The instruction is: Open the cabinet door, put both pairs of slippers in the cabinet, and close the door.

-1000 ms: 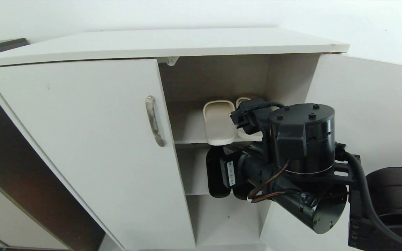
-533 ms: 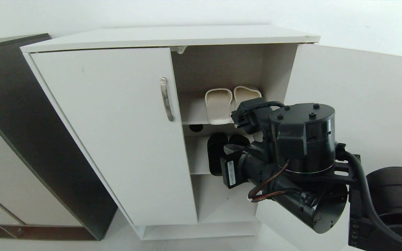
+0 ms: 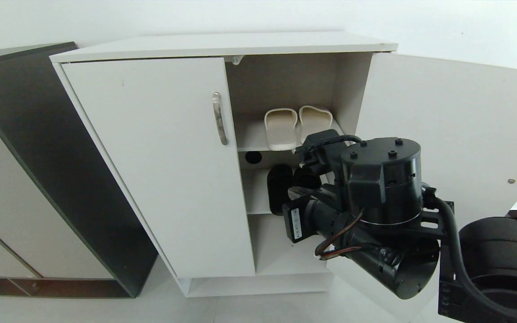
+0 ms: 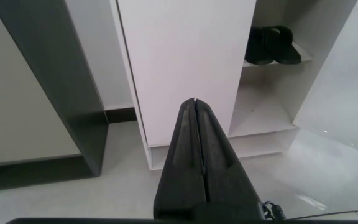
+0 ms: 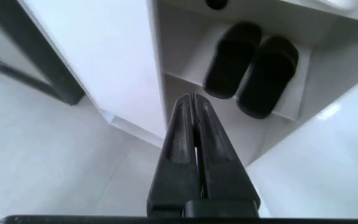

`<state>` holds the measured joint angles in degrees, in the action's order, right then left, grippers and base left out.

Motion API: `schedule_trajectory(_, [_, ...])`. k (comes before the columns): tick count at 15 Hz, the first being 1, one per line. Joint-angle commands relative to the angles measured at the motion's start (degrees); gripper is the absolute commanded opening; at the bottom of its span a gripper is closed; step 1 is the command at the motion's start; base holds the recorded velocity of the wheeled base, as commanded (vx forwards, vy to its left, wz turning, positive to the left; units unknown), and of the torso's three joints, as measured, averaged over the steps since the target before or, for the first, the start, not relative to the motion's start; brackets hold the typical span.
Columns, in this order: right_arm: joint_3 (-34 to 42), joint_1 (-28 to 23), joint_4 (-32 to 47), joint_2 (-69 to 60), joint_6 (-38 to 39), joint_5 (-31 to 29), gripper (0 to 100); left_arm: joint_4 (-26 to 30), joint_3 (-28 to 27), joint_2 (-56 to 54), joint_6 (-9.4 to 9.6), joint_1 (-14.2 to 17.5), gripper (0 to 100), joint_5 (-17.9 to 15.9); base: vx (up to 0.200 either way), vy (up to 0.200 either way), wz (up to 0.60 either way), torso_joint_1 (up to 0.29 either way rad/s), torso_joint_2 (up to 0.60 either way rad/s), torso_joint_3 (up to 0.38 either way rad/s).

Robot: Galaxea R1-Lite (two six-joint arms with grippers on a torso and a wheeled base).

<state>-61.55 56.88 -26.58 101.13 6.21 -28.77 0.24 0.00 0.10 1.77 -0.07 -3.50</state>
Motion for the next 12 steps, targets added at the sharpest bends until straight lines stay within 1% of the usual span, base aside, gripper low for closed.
schedule_trajectory(1, [0.0, 0.0, -0.6, 0.8, -0.1, 0.0, 0, 0.0, 0.0, 0.0, -0.01, 0.0, 0, 0.0, 0.0, 0.0, 0.0, 0.0, 0.0, 0.0])
schedule_trajectory(12, [1.9, -0.1, -0.8, 0.8, -0.2, 0.0, 0, 0.0, 0.0, 0.0, -0.01, 0.0, 0, 0.0, 0.0, 0.0, 0.0, 0.0, 0.0, 0.0])
